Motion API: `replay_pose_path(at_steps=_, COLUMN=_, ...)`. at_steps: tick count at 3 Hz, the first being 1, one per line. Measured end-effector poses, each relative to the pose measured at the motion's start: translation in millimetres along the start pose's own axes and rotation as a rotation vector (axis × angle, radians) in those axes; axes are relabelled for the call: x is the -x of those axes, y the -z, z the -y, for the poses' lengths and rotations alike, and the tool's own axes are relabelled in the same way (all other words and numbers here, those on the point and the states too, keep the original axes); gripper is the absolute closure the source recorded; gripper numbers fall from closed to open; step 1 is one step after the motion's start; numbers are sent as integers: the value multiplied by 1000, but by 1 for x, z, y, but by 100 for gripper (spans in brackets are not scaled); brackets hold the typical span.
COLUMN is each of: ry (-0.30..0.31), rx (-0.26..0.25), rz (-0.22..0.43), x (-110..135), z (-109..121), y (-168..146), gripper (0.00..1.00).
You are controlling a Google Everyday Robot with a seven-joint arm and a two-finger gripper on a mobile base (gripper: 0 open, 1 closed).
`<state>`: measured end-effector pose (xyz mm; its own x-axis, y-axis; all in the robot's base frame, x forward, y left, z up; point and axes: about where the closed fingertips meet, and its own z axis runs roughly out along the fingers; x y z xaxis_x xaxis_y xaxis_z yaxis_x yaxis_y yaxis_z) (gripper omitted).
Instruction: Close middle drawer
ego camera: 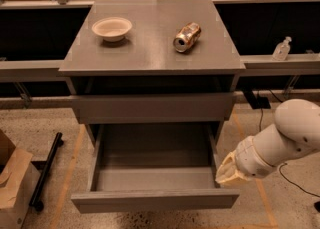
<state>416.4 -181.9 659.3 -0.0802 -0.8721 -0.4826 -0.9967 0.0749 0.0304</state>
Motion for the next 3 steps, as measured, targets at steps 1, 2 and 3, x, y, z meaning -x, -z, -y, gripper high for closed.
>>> replay_pose_path(at_steps=1, ry=-16, rx=18, rz=18, x=-11, z=-7, y=-35, gripper=100)
replay_pose_path(at_steps=2, ry=-26, rx=11, rz=32, x=-24, z=-7, y=-71, gripper=100)
replay_pose_path(at_steps=3, ry=-37, rx=3, rz=35, x=-39, z=0, y=-104, gripper=100)
